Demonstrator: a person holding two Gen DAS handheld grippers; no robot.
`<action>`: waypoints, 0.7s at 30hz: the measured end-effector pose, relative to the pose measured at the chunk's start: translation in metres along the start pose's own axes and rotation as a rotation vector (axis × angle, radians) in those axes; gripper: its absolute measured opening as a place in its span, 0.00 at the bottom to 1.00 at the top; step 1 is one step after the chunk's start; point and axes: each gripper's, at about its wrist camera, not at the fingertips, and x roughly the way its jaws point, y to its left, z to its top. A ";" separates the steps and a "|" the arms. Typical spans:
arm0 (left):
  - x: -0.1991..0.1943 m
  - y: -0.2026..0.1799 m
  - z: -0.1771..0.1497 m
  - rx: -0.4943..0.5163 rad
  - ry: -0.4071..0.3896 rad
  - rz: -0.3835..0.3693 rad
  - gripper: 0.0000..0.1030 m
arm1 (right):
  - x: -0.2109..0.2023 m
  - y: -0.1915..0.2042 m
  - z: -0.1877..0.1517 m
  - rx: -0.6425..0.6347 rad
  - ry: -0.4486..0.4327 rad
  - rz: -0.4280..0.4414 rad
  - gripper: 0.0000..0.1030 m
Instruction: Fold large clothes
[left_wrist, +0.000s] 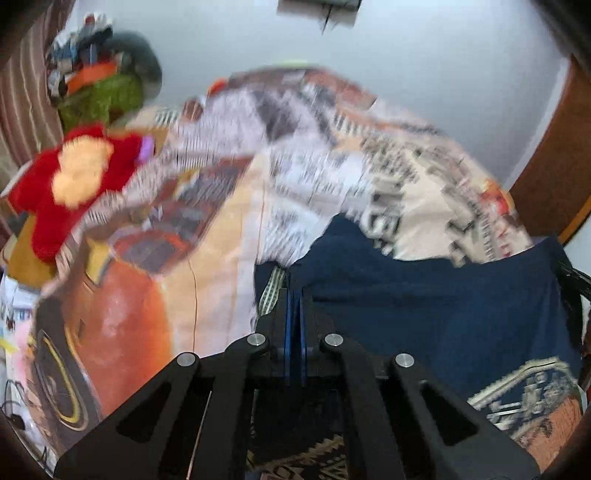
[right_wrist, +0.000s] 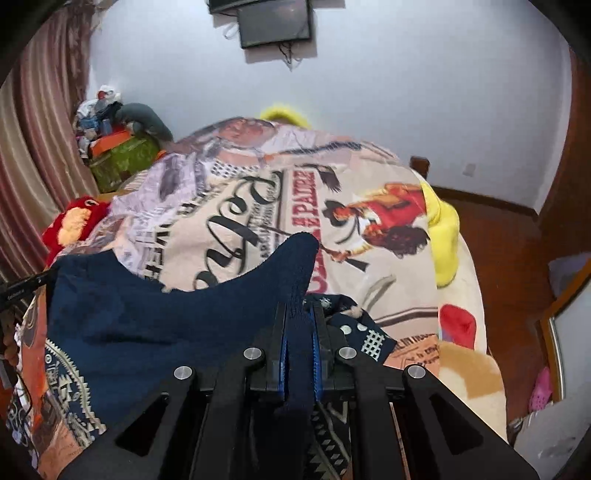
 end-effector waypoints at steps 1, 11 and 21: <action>0.012 -0.001 -0.003 0.004 0.023 0.022 0.02 | 0.008 -0.003 -0.002 0.012 0.022 -0.008 0.07; 0.050 -0.012 -0.047 0.086 0.141 0.110 0.05 | 0.052 -0.013 -0.023 0.017 0.158 -0.054 0.08; -0.011 -0.008 -0.040 0.148 0.078 0.119 0.12 | 0.011 -0.004 -0.022 -0.051 0.213 -0.091 0.08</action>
